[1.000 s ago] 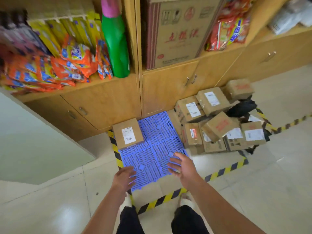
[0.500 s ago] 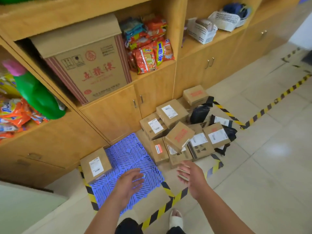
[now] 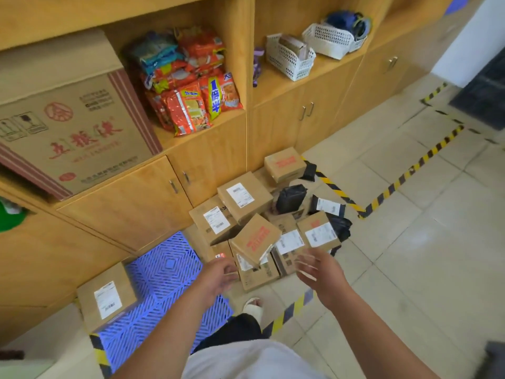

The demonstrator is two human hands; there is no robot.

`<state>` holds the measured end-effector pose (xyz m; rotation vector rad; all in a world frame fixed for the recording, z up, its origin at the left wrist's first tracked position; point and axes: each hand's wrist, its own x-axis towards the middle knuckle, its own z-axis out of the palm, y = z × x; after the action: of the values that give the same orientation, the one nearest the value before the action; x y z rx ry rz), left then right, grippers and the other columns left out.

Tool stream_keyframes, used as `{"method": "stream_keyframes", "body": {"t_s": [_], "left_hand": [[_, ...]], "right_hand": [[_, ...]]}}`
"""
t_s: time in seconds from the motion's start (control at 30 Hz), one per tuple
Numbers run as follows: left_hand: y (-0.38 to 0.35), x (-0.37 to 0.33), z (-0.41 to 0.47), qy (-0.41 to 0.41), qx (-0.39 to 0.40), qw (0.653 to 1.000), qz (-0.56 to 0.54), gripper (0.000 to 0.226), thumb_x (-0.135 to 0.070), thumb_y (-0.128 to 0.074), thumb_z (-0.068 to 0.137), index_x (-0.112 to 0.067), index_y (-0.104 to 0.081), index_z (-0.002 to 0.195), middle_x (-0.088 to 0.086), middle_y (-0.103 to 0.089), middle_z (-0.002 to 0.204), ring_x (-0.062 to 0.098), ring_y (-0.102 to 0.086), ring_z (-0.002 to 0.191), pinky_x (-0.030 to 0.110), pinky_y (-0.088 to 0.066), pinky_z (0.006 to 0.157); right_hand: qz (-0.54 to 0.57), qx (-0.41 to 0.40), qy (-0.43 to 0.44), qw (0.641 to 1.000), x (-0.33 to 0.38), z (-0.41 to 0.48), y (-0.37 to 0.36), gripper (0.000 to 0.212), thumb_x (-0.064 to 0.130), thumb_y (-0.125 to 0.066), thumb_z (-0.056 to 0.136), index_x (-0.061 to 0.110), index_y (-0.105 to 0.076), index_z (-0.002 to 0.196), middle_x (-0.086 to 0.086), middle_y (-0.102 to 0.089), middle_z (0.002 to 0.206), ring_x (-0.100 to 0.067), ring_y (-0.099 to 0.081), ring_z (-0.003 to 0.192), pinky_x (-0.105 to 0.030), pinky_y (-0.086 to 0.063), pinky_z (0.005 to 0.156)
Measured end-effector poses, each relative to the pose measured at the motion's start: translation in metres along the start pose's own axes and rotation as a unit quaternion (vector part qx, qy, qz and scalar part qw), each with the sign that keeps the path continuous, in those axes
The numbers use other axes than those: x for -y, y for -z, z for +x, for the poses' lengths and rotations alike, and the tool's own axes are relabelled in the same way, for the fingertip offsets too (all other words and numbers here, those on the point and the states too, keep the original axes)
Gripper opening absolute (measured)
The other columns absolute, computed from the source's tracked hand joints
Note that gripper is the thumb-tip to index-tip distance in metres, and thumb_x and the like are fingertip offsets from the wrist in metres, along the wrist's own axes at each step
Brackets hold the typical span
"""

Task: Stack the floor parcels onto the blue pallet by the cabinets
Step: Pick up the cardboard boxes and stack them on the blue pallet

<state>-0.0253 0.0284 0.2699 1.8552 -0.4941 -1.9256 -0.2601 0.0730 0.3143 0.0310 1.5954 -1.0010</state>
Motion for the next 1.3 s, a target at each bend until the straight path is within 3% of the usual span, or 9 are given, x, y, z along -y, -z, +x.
{"method": "stream_keyframes", "body": {"t_s": [0.2,0.43,0.53,0.6,0.7,0.77,0.9,1.17,1.3], "left_hand": [[-0.058,-0.057,0.041,0.038,0.039,0.998,-0.012,0.011,-0.016,-0.055,0.097,-0.013,-0.064,0.102,0.006,-0.068,0.089,0.02,-0.064,0.083,0.033,-0.051,0.075],[-0.115,-0.087,0.089,0.061,0.009,0.997,-0.043,0.022,-0.018,-0.057,0.096,-0.01,-0.061,0.117,0.008,-0.069,0.097,0.021,-0.065,0.089,0.033,-0.052,0.077],[-0.134,-0.089,0.1,0.061,-0.03,0.995,-0.075,0.022,-0.017,-0.058,0.096,-0.008,-0.06,0.116,0.009,-0.068,0.096,0.022,-0.064,0.088,0.039,-0.05,0.09],[-0.145,-0.085,0.104,0.065,-0.077,0.989,-0.111,0.023,-0.018,-0.058,0.096,-0.007,-0.06,0.116,0.009,-0.068,0.096,0.024,-0.064,0.091,0.039,-0.05,0.09],[-0.167,-0.073,0.101,0.085,-0.122,0.977,-0.155,0.025,-0.02,-0.058,0.096,-0.007,-0.06,0.118,0.011,-0.068,0.106,0.026,-0.063,0.097,0.035,-0.051,0.08],[-0.184,-0.065,0.099,0.102,-0.146,0.969,-0.172,0.024,-0.02,-0.055,0.098,-0.007,-0.06,0.117,0.012,-0.066,0.11,0.028,-0.062,0.101,0.035,-0.049,0.082],[-0.213,-0.054,0.105,0.112,-0.188,0.96,-0.176,0.019,-0.02,-0.055,0.097,-0.009,-0.063,0.111,0.011,-0.068,0.105,0.026,-0.066,0.093,0.033,-0.051,0.071],[-0.21,-0.034,0.193,0.15,-0.199,0.95,-0.187,0.023,-0.021,-0.059,0.095,-0.009,-0.063,0.114,0.011,-0.068,0.106,0.029,-0.065,0.101,0.037,-0.051,0.083],[-0.182,-0.041,0.272,0.134,-0.219,0.947,-0.193,0.011,-0.013,-0.051,0.098,-0.011,-0.062,0.095,0.008,-0.062,0.087,0.023,-0.061,0.077,0.036,-0.048,0.074]], "right_hand": [[-0.002,-0.014,0.026,1.0,0.089,0.032,0.02,0.016,0.019,-0.056,0.096,0.007,-0.065,0.103,-0.014,-0.069,0.104,-0.031,-0.067,0.094,-0.038,-0.055,0.081],[-0.017,0.014,0.0,1.0,0.141,0.103,0.04,0.017,0.021,-0.059,0.094,0.011,-0.067,0.105,-0.012,-0.069,0.101,-0.029,-0.066,0.094,-0.039,-0.054,0.086],[-0.053,0.04,-0.03,0.997,0.161,0.149,0.043,0.028,0.024,-0.053,0.098,0.008,-0.065,0.119,-0.012,-0.071,0.11,-0.028,-0.069,0.099,-0.036,-0.055,0.078],[-0.084,0.069,-0.055,0.993,0.178,0.177,0.043,0.03,0.024,-0.048,0.101,0.006,-0.062,0.121,-0.014,-0.07,0.115,-0.029,-0.068,0.103,-0.036,-0.054,0.082],[-0.159,0.099,-0.083,0.979,0.203,0.212,0.041,0.024,0.021,-0.047,0.102,0.006,-0.061,0.114,-0.012,-0.069,0.107,-0.027,-0.065,0.095,-0.039,-0.05,0.087],[-0.201,0.11,-0.105,0.968,0.214,0.234,0.039,0.019,0.02,-0.05,0.1,0.008,-0.063,0.105,-0.012,-0.069,0.102,-0.027,-0.065,0.094,-0.038,-0.05,0.086],[-0.282,0.116,-0.129,0.944,0.221,0.273,0.035,0.019,0.023,-0.058,0.095,0.008,-0.067,0.105,-0.015,-0.072,0.102,-0.028,-0.068,0.094,-0.037,-0.053,0.08],[-0.432,0.133,-0.105,0.886,0.195,0.346,-0.007,0.024,0.027,-0.057,0.094,0.013,-0.067,0.11,-0.012,-0.073,0.107,-0.024,-0.07,0.094,-0.036,-0.056,0.079],[-0.468,0.145,-0.058,0.87,0.179,0.394,-0.055,0.017,0.027,-0.059,0.094,0.016,-0.065,0.106,-0.011,-0.069,0.113,-0.026,-0.069,0.101,-0.04,-0.058,0.087]]}}
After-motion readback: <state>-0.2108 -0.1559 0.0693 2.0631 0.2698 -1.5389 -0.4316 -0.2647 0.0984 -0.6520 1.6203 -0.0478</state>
